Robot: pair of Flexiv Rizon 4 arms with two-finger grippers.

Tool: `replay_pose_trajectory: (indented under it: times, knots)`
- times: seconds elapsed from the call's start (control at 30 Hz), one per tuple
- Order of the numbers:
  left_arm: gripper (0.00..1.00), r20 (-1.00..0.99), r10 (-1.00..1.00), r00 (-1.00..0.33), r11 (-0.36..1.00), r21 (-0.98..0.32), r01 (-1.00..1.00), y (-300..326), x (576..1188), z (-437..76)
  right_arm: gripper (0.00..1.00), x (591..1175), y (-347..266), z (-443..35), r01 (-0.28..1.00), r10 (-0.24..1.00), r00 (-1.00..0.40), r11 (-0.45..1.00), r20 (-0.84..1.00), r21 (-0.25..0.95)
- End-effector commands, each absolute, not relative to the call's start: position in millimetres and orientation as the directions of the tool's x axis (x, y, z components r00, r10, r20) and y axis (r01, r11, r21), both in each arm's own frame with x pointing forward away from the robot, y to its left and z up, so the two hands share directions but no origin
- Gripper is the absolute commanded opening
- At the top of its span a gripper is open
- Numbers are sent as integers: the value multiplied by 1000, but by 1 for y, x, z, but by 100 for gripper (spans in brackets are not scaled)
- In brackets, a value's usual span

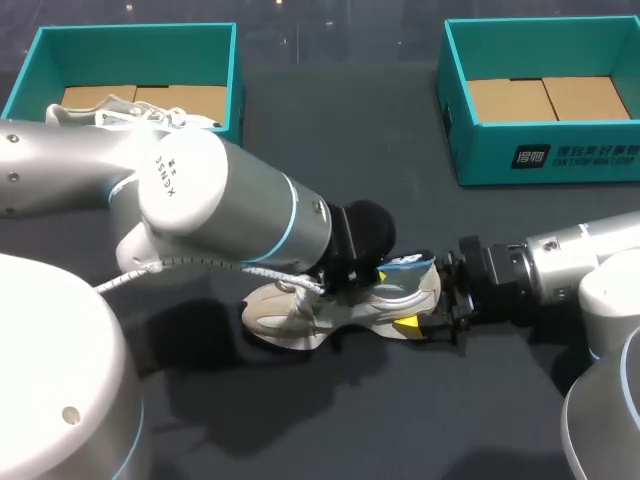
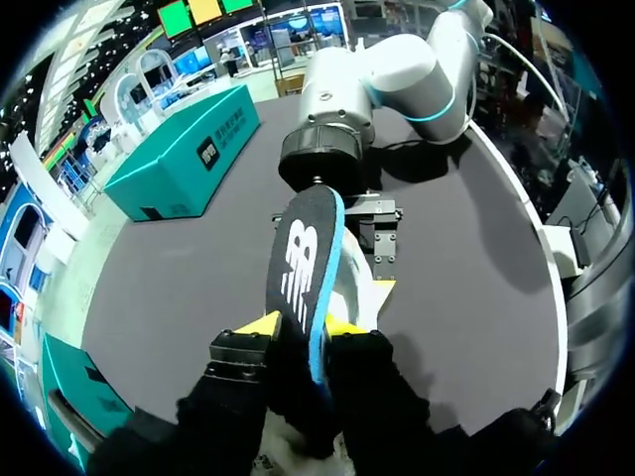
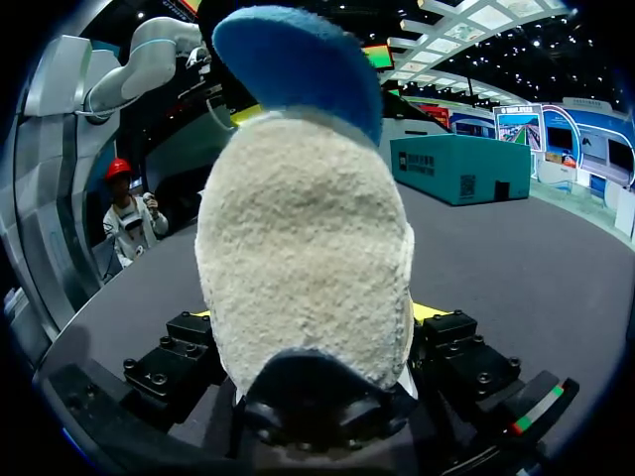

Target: Take the shoe out of the shoebox, open the shoe tongue, remove and reinsert the insole, then place the shoe into the shoebox

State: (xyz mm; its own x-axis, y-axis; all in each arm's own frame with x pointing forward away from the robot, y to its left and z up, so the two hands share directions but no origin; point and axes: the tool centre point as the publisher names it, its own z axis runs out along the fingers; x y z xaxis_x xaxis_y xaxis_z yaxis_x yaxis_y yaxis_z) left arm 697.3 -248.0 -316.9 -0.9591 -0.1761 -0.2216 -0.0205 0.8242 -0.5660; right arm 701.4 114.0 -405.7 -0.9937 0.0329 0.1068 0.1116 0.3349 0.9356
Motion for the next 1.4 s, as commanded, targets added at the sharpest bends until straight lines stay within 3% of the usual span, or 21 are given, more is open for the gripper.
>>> replay_pose_trajectory:
  times: [0.03, 0.2, 0.27, 0.63, 0.9, 1.4]
  knots:
    - [46, -236, -143, -961, 826, -564, 16, -245, 693, -312, 0, 701, 115, -407, 113, 34, -994, 339, 108, 934]
    - [60, -303, -84, -949, 835, -541, 99, -245, 690, -304, 0, 701, 115, -407, 113, 34, -994, 339, 108, 934]
    - [62, -339, -60, -939, 842, -523, 135, -247, 689, -302, 0, 701, 115, -407, 113, 34, -994, 339, 108, 934]
    - [50, -430, 53, -902, 853, -450, 264, -260, 686, -301, 0, 701, 115, -407, 113, 34, -994, 339, 108, 934]
    - [56, -452, 96, -887, 852, -423, 308, -269, 684, -312, 0, 701, 115, -407, 113, 34, -994, 339, 108, 934]
    - [49, -504, 98, -858, 863, -387, 326, -273, 687, -325, 0, 701, 115, -407, 113, 34, -994, 339, 108, 934]
